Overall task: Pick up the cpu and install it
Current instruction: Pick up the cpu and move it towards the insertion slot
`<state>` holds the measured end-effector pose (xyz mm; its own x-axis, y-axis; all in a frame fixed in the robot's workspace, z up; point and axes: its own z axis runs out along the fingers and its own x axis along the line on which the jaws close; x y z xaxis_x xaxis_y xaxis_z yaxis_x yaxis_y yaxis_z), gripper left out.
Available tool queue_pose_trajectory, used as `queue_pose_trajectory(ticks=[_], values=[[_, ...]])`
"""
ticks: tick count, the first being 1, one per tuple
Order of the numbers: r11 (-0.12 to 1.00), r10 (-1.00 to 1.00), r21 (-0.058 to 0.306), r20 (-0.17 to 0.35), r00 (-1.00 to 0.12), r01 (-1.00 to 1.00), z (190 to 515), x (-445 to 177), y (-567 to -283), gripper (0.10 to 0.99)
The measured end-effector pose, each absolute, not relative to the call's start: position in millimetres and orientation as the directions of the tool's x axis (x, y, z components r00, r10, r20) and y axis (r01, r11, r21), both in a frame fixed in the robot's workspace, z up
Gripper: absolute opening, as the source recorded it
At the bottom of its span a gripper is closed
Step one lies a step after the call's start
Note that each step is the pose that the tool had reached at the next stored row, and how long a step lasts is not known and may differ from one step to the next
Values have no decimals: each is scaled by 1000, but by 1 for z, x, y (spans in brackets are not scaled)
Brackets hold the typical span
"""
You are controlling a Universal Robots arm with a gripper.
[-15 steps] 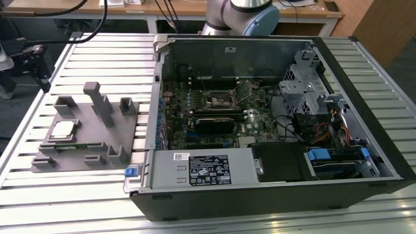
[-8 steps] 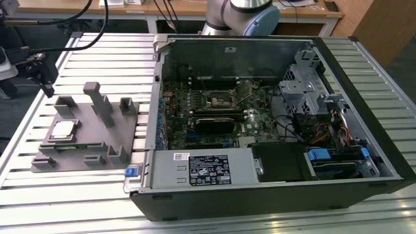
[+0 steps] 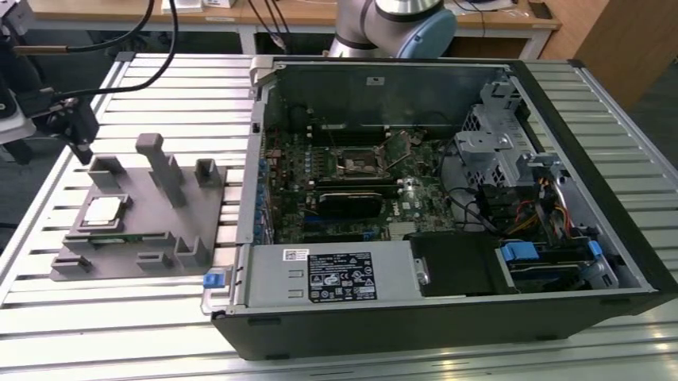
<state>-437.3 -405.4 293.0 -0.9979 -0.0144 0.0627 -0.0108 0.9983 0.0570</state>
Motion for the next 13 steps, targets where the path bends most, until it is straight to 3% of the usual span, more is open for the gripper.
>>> queue_pose_trajectory(ticks=[13], values=[[998,-15,58,56,-998,-11,273,-437,-406,761]])
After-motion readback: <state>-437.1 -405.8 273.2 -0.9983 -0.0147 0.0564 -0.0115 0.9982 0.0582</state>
